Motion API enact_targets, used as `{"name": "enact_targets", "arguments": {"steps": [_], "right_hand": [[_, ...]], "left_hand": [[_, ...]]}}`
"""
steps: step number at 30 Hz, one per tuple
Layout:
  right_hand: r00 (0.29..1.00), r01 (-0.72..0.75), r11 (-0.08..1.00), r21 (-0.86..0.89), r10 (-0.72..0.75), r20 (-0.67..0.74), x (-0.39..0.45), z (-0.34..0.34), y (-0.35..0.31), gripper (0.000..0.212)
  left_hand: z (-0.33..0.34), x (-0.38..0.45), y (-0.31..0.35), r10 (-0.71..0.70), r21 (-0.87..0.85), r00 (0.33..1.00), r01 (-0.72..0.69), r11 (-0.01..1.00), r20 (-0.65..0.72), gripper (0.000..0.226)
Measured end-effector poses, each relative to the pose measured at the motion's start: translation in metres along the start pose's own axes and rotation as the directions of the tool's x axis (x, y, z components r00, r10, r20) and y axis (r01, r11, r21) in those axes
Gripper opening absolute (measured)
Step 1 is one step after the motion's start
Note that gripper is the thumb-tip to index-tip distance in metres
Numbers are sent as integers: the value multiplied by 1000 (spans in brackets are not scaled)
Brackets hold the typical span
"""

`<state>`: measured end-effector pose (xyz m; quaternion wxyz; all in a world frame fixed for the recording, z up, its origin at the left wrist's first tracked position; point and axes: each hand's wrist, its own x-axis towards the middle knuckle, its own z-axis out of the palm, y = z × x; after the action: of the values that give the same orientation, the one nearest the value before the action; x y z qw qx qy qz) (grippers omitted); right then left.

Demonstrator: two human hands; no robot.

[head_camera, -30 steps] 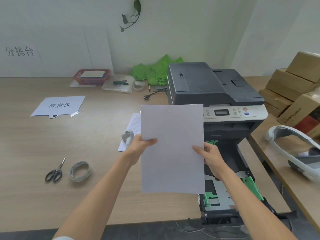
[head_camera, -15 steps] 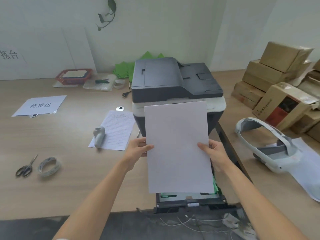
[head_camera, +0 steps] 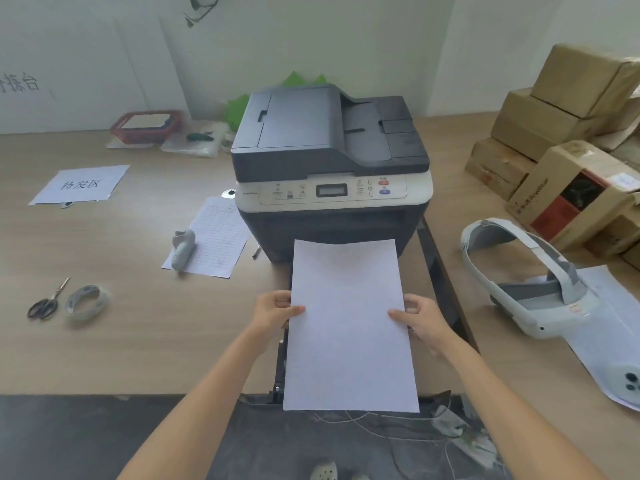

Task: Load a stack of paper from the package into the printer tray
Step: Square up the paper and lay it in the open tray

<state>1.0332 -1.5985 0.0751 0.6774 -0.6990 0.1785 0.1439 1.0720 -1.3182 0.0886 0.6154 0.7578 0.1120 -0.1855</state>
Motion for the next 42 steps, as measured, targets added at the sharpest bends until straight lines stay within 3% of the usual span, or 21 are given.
{"name": "enact_targets", "arguments": {"steps": [15, 37, 42], "right_hand": [[980, -176, 980, -93, 166, -106, 61, 10, 21, 28], [973, -187, 928, -321, 130, -192, 96, 22, 24, 16], [970, -198, 891, -407, 120, -210, 95, 25, 26, 19]], "left_hand": [[12, 59, -33, -206, 36, 976, 209, 977, -71, 24], [15, 96, -28, -269, 128, 959, 278, 952, -86, 13], [13, 93, -28, -282, 118, 956, 290, 950, -80, 22]]}}
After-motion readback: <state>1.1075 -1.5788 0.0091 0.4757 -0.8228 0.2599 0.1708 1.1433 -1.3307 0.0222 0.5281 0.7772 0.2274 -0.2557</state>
